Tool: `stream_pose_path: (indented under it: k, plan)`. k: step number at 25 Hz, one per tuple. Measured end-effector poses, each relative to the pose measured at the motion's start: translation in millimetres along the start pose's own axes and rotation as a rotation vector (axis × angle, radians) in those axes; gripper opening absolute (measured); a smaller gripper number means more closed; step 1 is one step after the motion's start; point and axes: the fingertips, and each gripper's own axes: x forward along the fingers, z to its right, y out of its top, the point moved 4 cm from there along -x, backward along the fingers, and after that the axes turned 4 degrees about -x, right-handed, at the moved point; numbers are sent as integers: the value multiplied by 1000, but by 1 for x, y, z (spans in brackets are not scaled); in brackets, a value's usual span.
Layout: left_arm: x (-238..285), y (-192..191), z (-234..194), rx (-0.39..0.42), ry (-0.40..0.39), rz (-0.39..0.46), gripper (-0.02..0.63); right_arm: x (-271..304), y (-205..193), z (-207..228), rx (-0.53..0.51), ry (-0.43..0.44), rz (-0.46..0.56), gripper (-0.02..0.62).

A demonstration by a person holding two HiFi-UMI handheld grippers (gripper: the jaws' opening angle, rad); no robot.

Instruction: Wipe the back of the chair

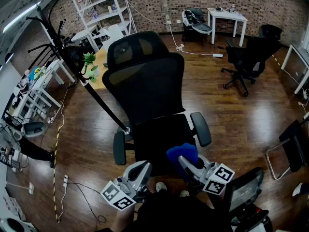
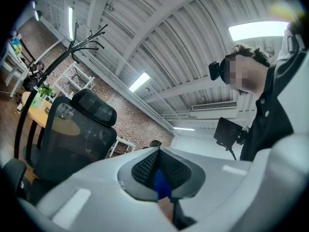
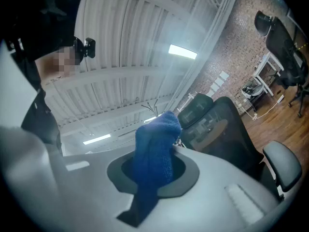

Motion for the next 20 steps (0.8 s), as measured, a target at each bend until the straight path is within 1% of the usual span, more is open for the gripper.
stream_pose_path:
  k: [4, 7, 9, 12, 16, 18, 20]
  plan:
    - [15, 4, -5, 12, -35, -4, 3, 2, 5, 10, -10, -25, 9, 31]
    - [22, 11, -26, 18, -61, 1, 3, 20, 9, 20, -39, -33, 8, 31]
    - [25, 24, -45, 24, -77, 19, 3, 39, 12, 27, -66, -44, 8, 31]
    - [24, 48, -80, 13, -88, 68, 3, 76, 20, 36, -107, -65, 5, 31]
    - [11, 72, -133, -32, -78, 118, 3, 137, 35, 43, -190, -83, -7, 31]
    - [3, 84, -158, -60, -69, 140, 4, 167, 48, 47, -223, -110, 10, 31]
    - [-1, 93, -179, -87, -61, 155, 3, 188, 68, 53, -232, -134, 52, 31]
